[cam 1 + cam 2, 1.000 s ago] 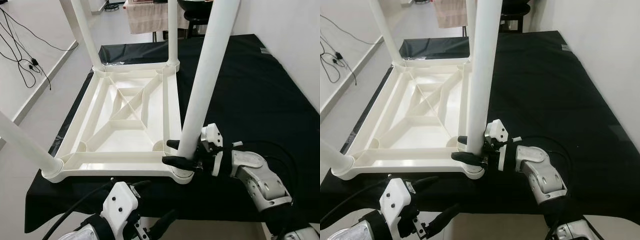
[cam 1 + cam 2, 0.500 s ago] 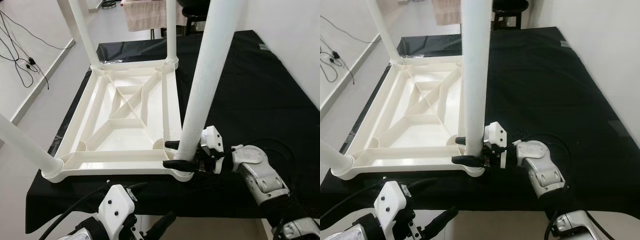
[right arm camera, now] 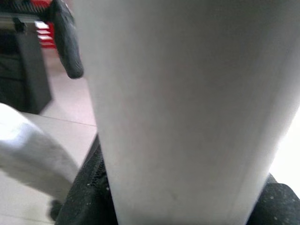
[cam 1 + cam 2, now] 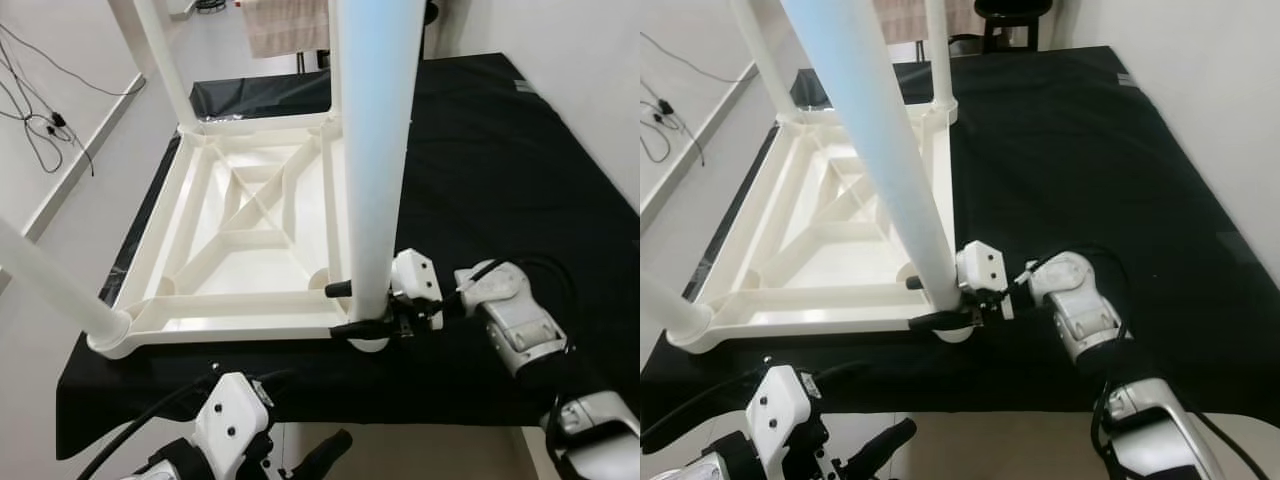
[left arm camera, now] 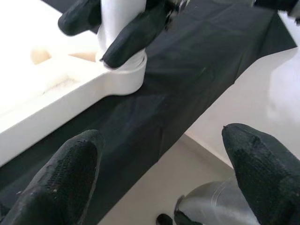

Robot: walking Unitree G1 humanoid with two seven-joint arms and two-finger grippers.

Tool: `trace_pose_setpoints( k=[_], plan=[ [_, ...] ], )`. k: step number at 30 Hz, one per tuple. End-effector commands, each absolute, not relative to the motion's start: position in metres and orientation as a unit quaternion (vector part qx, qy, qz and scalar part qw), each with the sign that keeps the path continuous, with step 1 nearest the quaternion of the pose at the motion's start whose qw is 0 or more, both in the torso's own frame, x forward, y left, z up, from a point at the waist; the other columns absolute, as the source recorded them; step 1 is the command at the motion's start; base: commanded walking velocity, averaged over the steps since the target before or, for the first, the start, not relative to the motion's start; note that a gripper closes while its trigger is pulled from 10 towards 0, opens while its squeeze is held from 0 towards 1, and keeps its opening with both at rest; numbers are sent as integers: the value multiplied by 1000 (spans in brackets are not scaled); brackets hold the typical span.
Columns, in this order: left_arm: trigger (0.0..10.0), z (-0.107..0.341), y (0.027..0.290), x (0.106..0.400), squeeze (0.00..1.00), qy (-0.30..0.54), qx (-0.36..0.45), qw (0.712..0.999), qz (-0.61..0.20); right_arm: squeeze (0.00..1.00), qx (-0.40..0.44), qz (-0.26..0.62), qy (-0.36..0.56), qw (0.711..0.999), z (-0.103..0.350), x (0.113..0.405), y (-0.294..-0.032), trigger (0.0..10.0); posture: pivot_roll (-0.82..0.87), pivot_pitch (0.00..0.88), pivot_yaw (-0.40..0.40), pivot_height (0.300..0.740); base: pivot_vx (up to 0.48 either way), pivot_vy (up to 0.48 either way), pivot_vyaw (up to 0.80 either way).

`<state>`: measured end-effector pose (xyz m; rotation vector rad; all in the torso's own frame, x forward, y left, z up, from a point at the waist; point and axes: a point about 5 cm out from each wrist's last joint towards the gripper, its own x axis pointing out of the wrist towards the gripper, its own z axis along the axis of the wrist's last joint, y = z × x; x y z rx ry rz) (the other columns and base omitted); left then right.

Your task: Building children table

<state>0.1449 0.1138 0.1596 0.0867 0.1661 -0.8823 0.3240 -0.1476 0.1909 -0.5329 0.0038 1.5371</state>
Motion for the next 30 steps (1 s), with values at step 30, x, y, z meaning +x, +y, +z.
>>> trace_pose_setpoints(
  k=[30],
  plan=[
    [10000,161,116,137,0,97,45,894,-436,0,-72,637,39,767,145,330,-154,10000,122,234,61,740,0,0,0]
  ],
)
